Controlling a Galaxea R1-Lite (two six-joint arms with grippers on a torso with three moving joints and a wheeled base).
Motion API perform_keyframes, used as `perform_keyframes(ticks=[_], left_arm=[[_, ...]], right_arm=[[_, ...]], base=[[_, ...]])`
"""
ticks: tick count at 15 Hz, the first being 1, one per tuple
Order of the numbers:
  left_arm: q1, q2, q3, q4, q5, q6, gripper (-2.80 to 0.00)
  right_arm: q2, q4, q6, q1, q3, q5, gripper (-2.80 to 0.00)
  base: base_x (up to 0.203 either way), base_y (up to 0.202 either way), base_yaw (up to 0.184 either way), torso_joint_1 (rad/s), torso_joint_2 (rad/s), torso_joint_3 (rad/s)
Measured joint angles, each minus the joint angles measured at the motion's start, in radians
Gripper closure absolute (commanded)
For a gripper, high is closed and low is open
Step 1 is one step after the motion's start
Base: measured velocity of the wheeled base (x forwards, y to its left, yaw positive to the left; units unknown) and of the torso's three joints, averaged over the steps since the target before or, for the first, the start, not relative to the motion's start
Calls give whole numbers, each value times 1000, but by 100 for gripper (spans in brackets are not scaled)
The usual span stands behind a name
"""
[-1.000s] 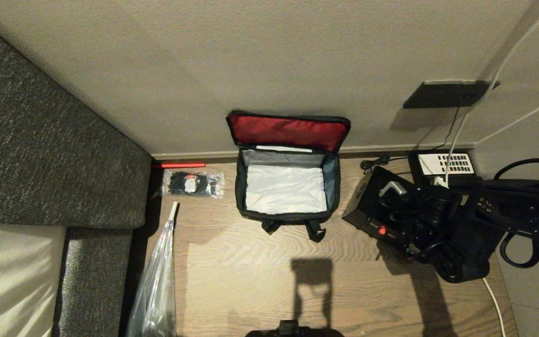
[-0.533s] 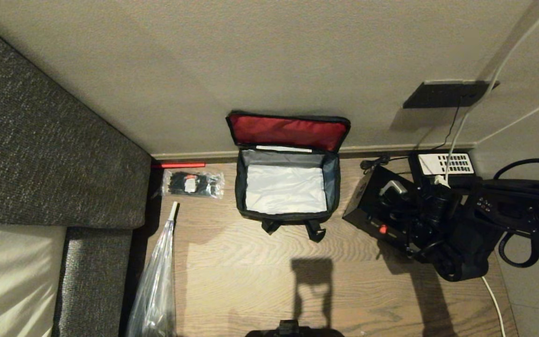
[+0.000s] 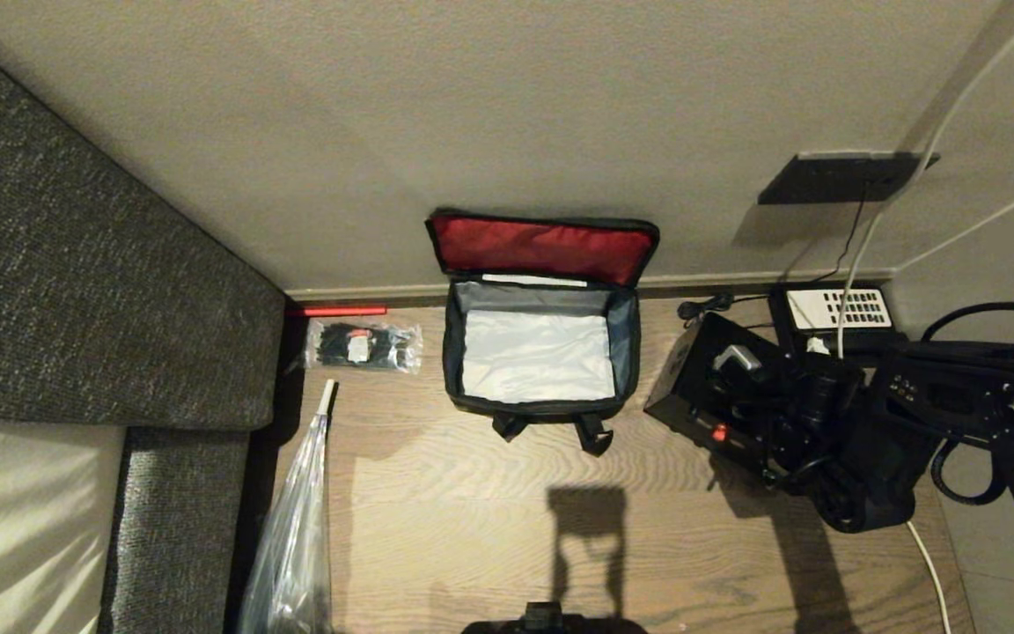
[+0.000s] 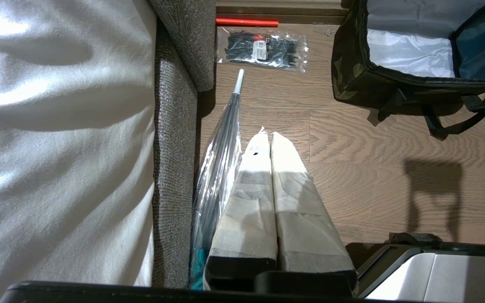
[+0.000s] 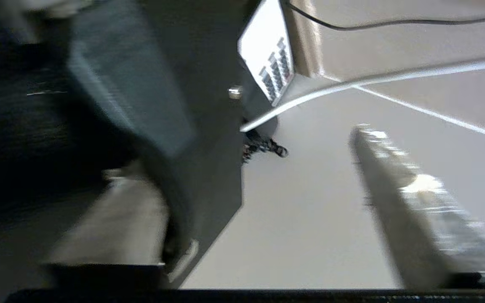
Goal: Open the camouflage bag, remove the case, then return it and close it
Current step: Grip the handle again, then place the black box back
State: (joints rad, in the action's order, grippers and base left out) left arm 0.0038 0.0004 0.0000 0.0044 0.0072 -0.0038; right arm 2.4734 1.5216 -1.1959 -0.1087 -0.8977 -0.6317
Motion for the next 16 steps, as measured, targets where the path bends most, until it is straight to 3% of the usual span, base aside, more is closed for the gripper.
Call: perform_keyframes(ticks=[16], left_arm=[[0, 0, 0, 0, 0, 0, 0]], right_arm=[[-50, -9, -8, -4, 13, -6, 0]], base=[[0, 0, 0, 0, 0, 0]])
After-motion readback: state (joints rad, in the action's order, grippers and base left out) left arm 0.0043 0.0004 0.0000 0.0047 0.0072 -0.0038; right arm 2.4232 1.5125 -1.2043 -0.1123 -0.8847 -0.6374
